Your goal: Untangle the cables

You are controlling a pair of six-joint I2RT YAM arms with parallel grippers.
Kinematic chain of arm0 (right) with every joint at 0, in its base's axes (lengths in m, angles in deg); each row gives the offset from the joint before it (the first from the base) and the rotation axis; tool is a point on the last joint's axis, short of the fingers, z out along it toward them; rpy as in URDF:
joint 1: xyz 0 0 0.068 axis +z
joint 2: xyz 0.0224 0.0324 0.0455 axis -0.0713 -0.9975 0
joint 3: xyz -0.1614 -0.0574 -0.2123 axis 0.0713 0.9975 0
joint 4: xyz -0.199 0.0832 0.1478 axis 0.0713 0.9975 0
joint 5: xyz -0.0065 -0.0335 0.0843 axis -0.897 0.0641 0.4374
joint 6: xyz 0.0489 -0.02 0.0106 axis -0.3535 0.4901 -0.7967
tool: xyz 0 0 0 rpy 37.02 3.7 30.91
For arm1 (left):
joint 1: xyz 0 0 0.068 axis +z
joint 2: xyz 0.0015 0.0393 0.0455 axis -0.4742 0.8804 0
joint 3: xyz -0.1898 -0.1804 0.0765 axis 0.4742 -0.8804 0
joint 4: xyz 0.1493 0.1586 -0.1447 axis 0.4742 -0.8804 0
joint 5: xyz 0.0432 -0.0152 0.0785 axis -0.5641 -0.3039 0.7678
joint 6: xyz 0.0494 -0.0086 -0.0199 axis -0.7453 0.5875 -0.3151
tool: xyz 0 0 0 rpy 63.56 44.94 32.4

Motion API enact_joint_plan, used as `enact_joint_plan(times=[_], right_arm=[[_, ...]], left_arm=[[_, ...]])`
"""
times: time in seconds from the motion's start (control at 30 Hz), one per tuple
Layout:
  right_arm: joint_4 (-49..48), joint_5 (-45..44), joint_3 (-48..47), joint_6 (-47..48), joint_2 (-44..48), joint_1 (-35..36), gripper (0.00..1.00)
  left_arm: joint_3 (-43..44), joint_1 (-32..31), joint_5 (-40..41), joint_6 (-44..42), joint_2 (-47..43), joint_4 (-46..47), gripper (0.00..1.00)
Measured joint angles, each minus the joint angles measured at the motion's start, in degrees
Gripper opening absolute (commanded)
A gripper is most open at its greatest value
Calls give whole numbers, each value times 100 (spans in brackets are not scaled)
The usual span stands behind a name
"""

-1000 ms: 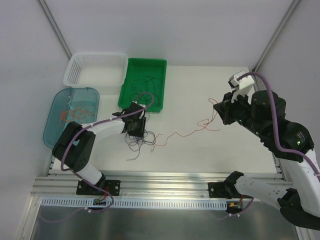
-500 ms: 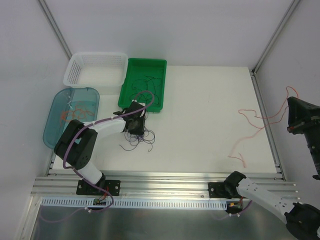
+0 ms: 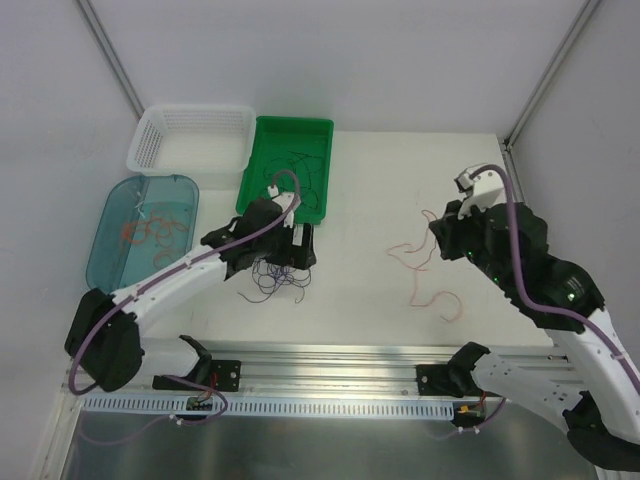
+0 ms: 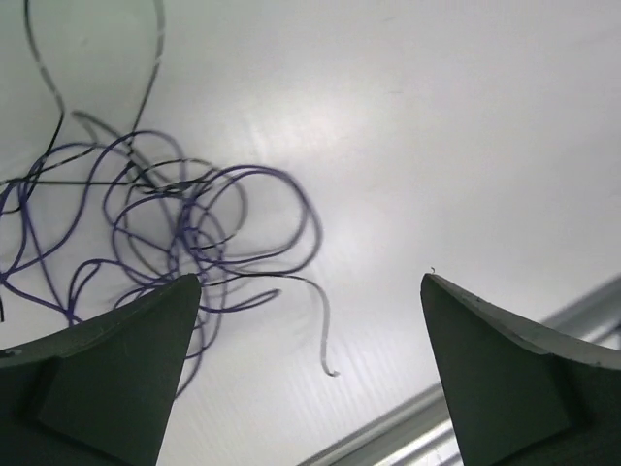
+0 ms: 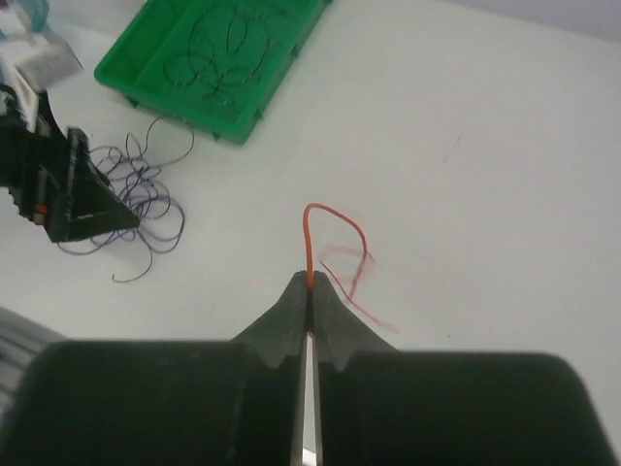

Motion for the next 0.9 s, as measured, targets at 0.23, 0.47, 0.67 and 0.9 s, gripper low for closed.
enact_joint_plan(times=[0.23,0.47,0.67,0.9], right_arm=[[-411,1051,721,-704,-234,0,1],[-1152,2015,1143,-1464,-328,0,1],[-1486,2590,1161,-1781,-555,37,1],[-1692,2957,1161,-1985,-562,87,1]], left_arm=[[48,-667,-520,-149,-1473,632,99],[-457,-1429,-793,-667,-1864,1696,99],[-468,-2033,-828,-1405,-1545,2433,99],[-411,-2280,-927,-2000,-798,3156,99]])
